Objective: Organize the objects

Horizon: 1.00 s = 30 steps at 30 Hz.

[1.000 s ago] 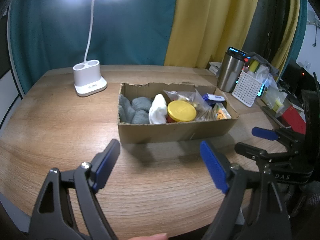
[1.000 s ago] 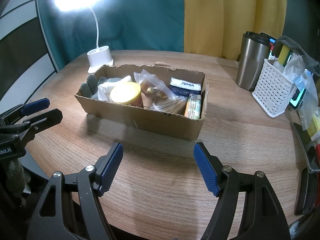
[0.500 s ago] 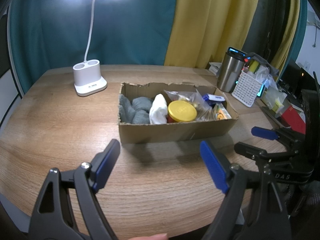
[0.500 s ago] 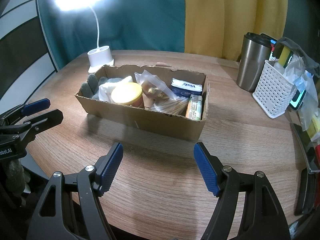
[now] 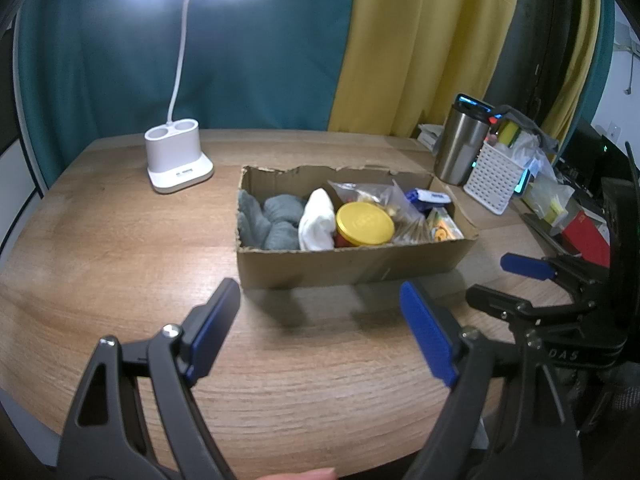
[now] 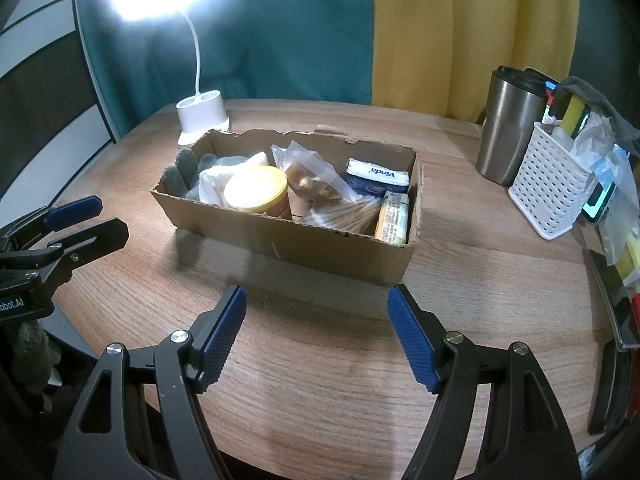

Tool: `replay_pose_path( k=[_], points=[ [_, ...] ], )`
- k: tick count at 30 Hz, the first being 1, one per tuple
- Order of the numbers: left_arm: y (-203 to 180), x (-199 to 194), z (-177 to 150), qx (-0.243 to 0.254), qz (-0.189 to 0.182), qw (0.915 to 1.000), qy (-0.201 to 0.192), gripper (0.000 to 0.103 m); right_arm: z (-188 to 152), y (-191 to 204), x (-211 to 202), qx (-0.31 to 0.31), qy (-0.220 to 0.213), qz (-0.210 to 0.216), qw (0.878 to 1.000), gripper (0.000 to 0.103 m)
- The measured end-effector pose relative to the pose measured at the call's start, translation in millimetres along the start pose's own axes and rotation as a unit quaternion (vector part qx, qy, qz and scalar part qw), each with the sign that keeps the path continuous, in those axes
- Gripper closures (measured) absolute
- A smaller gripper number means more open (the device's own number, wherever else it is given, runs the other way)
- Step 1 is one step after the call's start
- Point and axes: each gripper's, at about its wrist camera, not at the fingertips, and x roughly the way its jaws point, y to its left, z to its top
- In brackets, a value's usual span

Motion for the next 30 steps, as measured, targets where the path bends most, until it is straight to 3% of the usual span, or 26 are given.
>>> replay_pose_path(
  k=[30],
  points=[
    [-0.3,2.4,3.8,0.002,0.000,1.0000,0.000,0.019,2.1,0.2,1.1,0.000,-0.001,0.000,1.000,0.027]
  ],
)
